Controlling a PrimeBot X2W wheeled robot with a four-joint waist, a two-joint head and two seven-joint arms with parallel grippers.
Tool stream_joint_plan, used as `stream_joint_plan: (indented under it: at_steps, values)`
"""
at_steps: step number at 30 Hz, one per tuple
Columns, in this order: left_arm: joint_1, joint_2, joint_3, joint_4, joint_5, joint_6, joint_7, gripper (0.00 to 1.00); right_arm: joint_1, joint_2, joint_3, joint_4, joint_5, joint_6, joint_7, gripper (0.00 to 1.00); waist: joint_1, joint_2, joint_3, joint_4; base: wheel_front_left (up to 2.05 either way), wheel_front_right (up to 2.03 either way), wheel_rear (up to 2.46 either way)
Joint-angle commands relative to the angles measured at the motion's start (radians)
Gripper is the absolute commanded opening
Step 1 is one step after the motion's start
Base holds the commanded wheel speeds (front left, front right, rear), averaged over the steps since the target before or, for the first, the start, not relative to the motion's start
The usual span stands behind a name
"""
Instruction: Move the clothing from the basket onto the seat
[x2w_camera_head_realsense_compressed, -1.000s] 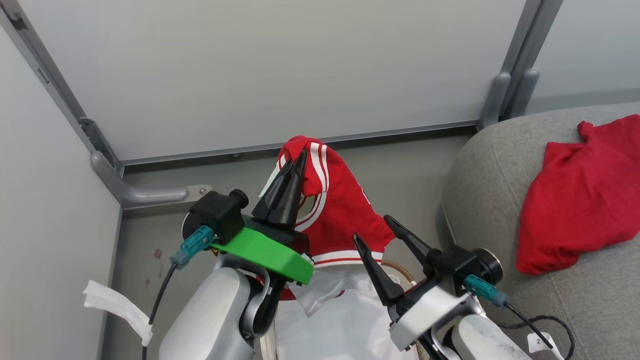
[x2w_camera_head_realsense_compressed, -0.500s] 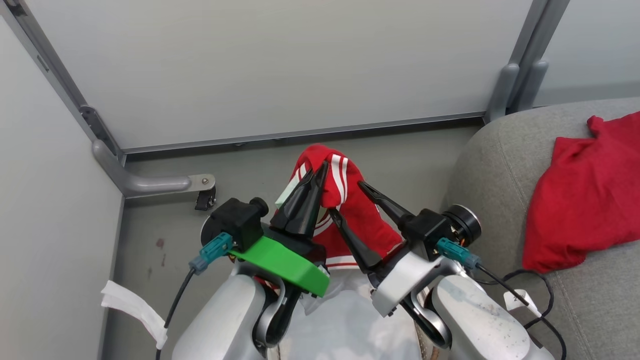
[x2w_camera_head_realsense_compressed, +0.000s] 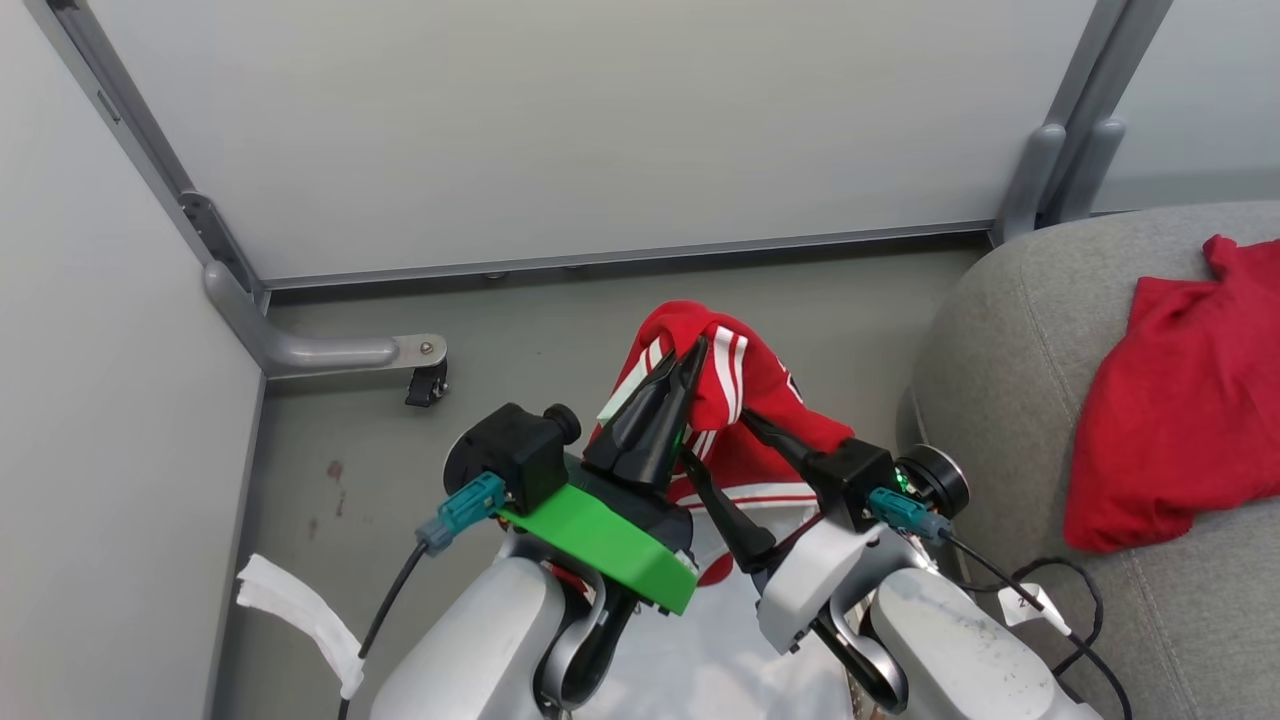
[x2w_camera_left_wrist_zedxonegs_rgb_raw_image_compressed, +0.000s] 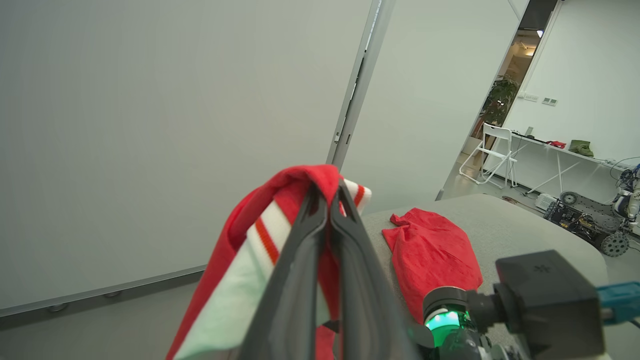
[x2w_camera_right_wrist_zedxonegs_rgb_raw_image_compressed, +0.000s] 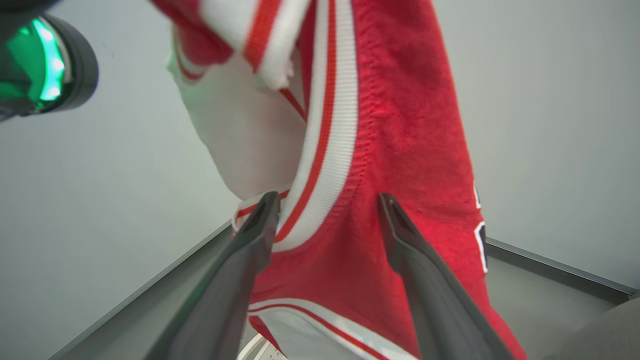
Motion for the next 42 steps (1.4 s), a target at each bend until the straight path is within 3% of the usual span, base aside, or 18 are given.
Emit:
stream_joint_plan:
  at_steps: [1,8,9,10,11,32,33,34,42]
  values:
    - [-0.024,0.0,-0.003,-0.007,-0.003,0.006,-0.001,0.0,-0.014,-0.004,0.0,0.01,0.008,-0.001,-0.004,1.0,0.0,0.0,0.002,0.004,0.0,0.0,0.0]
    - [-0.031,0.0,-0.025,-0.016,-0.012,0.005,-0.001,0.0,-0.028,-0.004,-0.008,0.042,0.024,-0.001,-0.004,0.98,0.0,0.0,0.007,0.011,0.0,0.0,0.0]
    - [-0.032,0.0,-0.027,-0.017,-0.014,0.006,-0.001,0.0,-0.032,-0.004,-0.01,0.042,0.027,-0.001,-0.004,0.59,0.0,0.0,0.008,0.012,0.0,0.0,0.0]
    - [-0.032,0.0,-0.029,-0.017,-0.014,0.006,-0.001,0.0,-0.033,-0.003,-0.009,0.043,0.03,-0.001,-0.004,0.35,0.0,0.0,0.009,0.012,0.0,0.0,0.0]
    - [-0.033,0.0,-0.031,-0.017,-0.015,0.007,-0.001,0.0,-0.032,-0.004,-0.008,0.046,0.036,-0.001,-0.004,0.0,0.0,0.0,0.01,0.013,0.0,0.0,0.0]
    - [-0.033,0.0,-0.009,-0.01,-0.019,0.015,-0.001,0.0,-0.02,-0.004,-0.036,0.035,0.046,-0.001,-0.004,0.0,0.0,0.0,0.031,0.001,0.0,0.0,0.0]
    - [-0.031,0.0,-0.004,-0.006,-0.016,0.02,-0.001,0.33,-0.021,-0.004,-0.037,0.031,0.046,-0.001,-0.004,0.0,0.0,0.0,0.032,-0.002,0.0,0.0,0.0]
    - [-0.028,0.0,0.0,0.002,-0.01,0.025,-0.001,1.0,-0.021,-0.004,-0.038,0.022,0.045,-0.001,-0.004,0.0,0.0,0.0,0.033,-0.006,0.0,0.0,0.0]
    - [0.015,0.005,0.082,0.03,0.04,0.031,-0.001,1.0,0.007,-0.003,-0.047,-0.046,0.041,-0.001,-0.005,0.0,0.0,0.0,0.033,-0.075,0.0,0.0,0.0]
